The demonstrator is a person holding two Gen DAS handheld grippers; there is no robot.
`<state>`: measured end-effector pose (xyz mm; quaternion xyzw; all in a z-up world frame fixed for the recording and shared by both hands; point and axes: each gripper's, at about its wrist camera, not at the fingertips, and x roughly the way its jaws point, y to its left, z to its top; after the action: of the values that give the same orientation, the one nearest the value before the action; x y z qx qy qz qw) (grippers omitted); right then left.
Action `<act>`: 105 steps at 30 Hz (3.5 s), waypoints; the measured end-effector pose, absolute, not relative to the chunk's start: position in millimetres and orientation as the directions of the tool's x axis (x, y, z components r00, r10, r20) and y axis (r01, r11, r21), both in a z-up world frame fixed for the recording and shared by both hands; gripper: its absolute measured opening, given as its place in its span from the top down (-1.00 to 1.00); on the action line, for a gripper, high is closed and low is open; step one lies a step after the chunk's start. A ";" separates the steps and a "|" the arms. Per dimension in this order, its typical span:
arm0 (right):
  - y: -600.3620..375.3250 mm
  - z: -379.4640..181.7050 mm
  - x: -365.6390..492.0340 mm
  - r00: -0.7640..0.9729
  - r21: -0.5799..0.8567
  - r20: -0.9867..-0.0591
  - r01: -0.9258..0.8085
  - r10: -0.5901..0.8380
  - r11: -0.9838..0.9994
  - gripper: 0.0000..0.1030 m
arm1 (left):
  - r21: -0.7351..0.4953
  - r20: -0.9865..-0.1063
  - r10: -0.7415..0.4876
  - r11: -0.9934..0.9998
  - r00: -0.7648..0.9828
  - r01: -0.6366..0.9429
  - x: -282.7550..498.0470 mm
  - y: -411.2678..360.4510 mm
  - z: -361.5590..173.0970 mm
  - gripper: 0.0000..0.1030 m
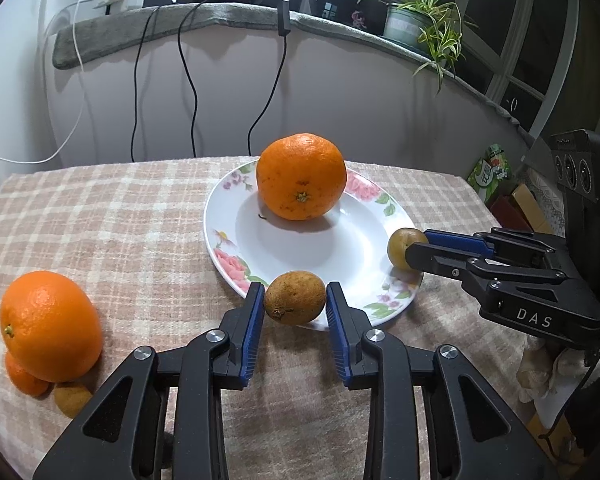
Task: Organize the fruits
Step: 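Lower both kiwis onto the plate and open both grippers, then move both open grippers back toward the remaining fruit, then grasp a stemmed tangerine with the left gripper while the right gripper grasps a small mandarin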
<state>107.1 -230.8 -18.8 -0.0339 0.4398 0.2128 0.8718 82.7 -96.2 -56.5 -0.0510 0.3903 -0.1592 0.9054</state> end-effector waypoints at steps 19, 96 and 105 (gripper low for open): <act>-235.8 -11.4 107.5 0.549 0.133 -0.769 -0.363 0.327 0.922 -0.60 | -0.195 -0.689 -0.309 0.950 0.656 0.243 78.5 -98.6 -52.4 -0.46; -52.2 -56.2 94.8 0.242 0.279 -0.824 -0.613 0.512 0.739 0.13 | -0.236 -0.732 -0.164 0.971 0.661 -0.020 41.5 75.1 -82.4 0.20; -48.7 -64.5 97.2 0.218 0.296 -0.829 -0.611 0.516 0.734 0.22 | -0.261 -0.740 -0.187 0.965 0.646 -0.020 47.7 78.5 -87.4 0.24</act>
<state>97.2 -48.7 -64.5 -0.0466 0.5102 0.3616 0.7789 47.7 78.5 -87.4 -0.1237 0.4181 -0.0466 0.8987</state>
